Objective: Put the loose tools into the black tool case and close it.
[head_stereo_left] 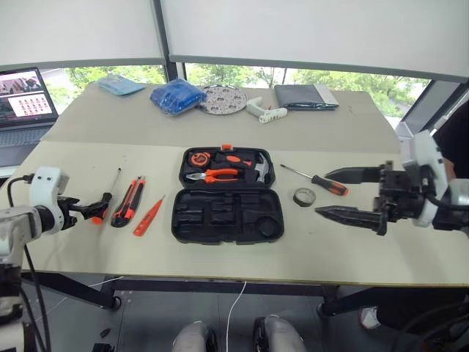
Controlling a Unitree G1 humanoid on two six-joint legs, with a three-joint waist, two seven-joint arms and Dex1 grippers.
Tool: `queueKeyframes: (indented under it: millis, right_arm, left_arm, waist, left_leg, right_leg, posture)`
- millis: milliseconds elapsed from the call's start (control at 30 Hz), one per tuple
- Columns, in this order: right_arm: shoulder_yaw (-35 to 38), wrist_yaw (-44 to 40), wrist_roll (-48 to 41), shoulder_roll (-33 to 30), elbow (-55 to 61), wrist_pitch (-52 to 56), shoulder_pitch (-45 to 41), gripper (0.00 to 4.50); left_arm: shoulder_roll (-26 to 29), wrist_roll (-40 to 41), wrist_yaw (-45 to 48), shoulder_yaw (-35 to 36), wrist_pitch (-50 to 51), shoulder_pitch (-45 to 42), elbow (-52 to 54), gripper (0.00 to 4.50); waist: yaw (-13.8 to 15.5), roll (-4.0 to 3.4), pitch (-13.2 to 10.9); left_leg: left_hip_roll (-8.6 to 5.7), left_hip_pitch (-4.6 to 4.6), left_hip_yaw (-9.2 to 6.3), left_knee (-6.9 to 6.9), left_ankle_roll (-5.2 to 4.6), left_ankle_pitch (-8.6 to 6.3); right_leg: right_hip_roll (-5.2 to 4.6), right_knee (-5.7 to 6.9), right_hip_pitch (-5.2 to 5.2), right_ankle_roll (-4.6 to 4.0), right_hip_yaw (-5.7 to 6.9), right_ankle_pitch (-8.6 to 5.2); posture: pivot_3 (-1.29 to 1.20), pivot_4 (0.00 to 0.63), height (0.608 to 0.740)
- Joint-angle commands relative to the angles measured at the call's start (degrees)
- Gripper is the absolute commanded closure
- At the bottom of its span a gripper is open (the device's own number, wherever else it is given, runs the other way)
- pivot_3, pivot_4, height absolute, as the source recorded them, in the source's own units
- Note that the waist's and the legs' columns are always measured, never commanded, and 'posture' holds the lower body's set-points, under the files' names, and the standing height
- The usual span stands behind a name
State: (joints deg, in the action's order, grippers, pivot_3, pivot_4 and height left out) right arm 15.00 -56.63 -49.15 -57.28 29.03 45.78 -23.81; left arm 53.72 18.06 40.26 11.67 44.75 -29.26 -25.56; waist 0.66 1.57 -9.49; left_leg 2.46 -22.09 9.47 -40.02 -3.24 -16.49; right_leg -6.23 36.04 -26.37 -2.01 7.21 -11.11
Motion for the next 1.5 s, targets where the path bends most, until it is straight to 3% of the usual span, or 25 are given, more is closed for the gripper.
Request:
queueKeyframes:
  millis: [33, 67, 167, 333, 400, 433, 467, 600, 733, 900, 1100, 1267, 1500]
  right_arm:
    - [-1.2, 1.0, -0.5, 1.0, 1.9, -1.3, -2.3, 0.03]
    - [-1.6, 0.9, -0.3, 1.2, 2.0, -1.6, -2.5, 0.03]
    - [-2.8, 1.2, 1.1, 1.9, 1.8, -2.4, -3.2, 0.00]
    - [-3.8, 0.7, 3.2, 1.9, 1.2, -3.8, -3.1, 0.00]
    - [-3.5, 0.2, 3.7, 1.4, 1.0, -4.1, -2.0, 0.00]
    - [-3.2, -0.2, 3.9, 1.1, 1.0, -4.1, -1.3, 0.00]
    - [-2.9, -0.6, 3.8, 0.8, 1.0, -3.9, -0.6, 0.00]
    - [-1.6, -2.8, 2.6, -0.9, 1.7, -3.4, 2.7, 0.00]
    - [-0.9, -3.2, 4.8, -1.5, 2.0, -5.6, 5.9, 0.00]
    - [0.0, -1.1, 5.4, -0.6, 2.8, -5.6, 8.5, 0.00]
    - [-1.3, 3.1, 6.2, 1.2, 5.8, -5.3, 10.1, 0.00]
    - [-3.5, 10.1, 6.1, 3.8, 8.7, -3.0, 7.6, 0.00]
    - [-2.6, 12.6, 5.3, 3.6, 10.0, -1.8, 7.8, 0.00]
  left_arm:
    - [-1.7, -3.1, 1.9, -3.8, -3.3, -3.8, -6.5, 0.00]
    - [-2.1, -3.7, 2.3, -4.6, -4.0, -4.5, -8.1, 0.00]
    - [-2.8, -6.1, 2.7, -6.2, -6.5, -6.5, -13.7, 0.66]
    - [-1.6, -10.8, 4.1, -8.5, -15.6, -6.1, -19.1, 2.41]
    - [-0.9, -8.9, 5.3, -6.0, -16.2, -6.5, -18.8, 3.01]
    - [-0.4, -8.2, 6.1, -4.8, -18.5, -7.1, -18.0, 3.52]
    - [0.1, -7.4, 7.5, -3.9, -20.4, -7.9, -17.0, 3.62]
    - [1.5, -4.5, 20.6, -3.9, -30.4, -10.9, -10.6, 3.62]
    - [0.7, -5.8, 33.9, -10.2, -36.7, -12.9, -5.1, 3.62]
    - [-6.9, -10.6, 41.5, -19.7, -43.6, -19.5, -6.0, 3.62]
    - [-18.4, -19.0, 40.6, -27.2, -55.2, -29.7, -21.8, 3.62]
    - [-22.4, -24.1, 36.8, -29.1, -60.1, -34.7, -31.6, 3.62]
    - [-24.9, -27.0, 34.3, -29.1, -63.8, -37.4, -37.8, 3.62]
  waist:
    - [0.1, 0.01, 0.0]
    - [0.1, 0.01, 0.0]
    - [0.3, -0.01, 0.0]
    - [0.1, -0.02, 0.0]
    - [0.0, -0.02, 0.0]
    - [0.0, -0.02, 0.0]
    - [-0.1, -0.02, 0.0]
    - [0.0, 0.16, -0.1]
    - [0.4, 0.16, -0.1]
    - [0.4, 0.16, -0.1]
    - [0.2, 0.19, -0.1]
    - [-0.4, 0.20, -0.1]
    - [0.1, 0.20, -0.1]
  left_leg:
    - [-0.03, -0.04, 0.00, -0.01, -0.01, 0.00]
    - [-0.05, -0.03, 0.00, -0.04, -0.02, 0.00]
    - [-0.11, 0.00, 0.01, -0.11, -0.03, 0.01]
    - [-0.10, 0.11, 0.01, -0.18, -0.02, 0.00]
    - [-0.06, 0.16, 0.00, -0.21, -0.01, 0.00]
    - [-0.01, 0.14, -0.01, -0.22, 0.02, 0.02]
    - [0.03, 0.14, -0.01, -0.24, 0.03, 0.03]
    - [0.13, -0.19, -0.04, -0.40, 0.06, 0.06]
    - [0.12, -0.44, -0.08, -0.79, -0.05, 0.01]
    - [-0.05, -0.44, 0.03, -0.92, -0.32, -0.11]
    - [0.02, -0.77, -0.05, -1.35, -0.54, -0.21]
    - [0.01, -0.76, -0.04, -1.35, -0.58, -0.22]
    - [0.02, -0.90, -0.07, -1.58, -0.78, -0.34]
  right_leg:
    - [0.02, 0.01, -0.01, 0.00, 0.01, 0.00]
    - [0.03, 0.02, 0.00, -0.04, 0.02, 0.02]
    - [0.03, 0.09, 0.02, -0.13, 0.05, 0.08]
    - [-0.22, 0.17, 0.08, 0.15, 0.02, -0.08]
    - [-0.25, 0.22, 0.10, 0.14, -0.01, -0.07]
    - [-0.26, 0.24, 0.10, 0.12, -0.04, -0.05]
    - [-0.24, 0.24, 0.09, 0.11, -0.04, -0.04]
    - [-0.12, 0.25, -0.12, -0.02, 0.06, 0.03]
    - [-0.06, 0.24, -0.14, -0.36, 0.27, 0.23]
    - [0.05, 0.15, -0.04, 0.18, 0.34, 0.09]
    - [0.16, 0.18, -0.16, 0.30, 0.37, 0.18]
    - [0.20, 0.16, -0.19, 0.17, 0.29, 0.26]
    - [0.15, 0.18, -0.22, 0.20, 0.36, 0.28]
  posture:
    - [0.00, 0.150, 0.718]
    - [0.00, 0.150, 0.718]
    - [0.00, 0.150, 0.718]
    - [0.00, 0.150, 0.718]
    - [0.00, 0.150, 0.718]
    - [0.00, 0.150, 0.718]
    - [0.00, 0.150, 0.718]
    - [0.00, 0.150, 0.718]
    - [0.00, 0.150, 0.718]
    - [0.00, 0.150, 0.718]
    - [0.00, 0.150, 0.718]
    - [0.00, 0.150, 0.718]
    - [0.00, 0.150, 0.718]
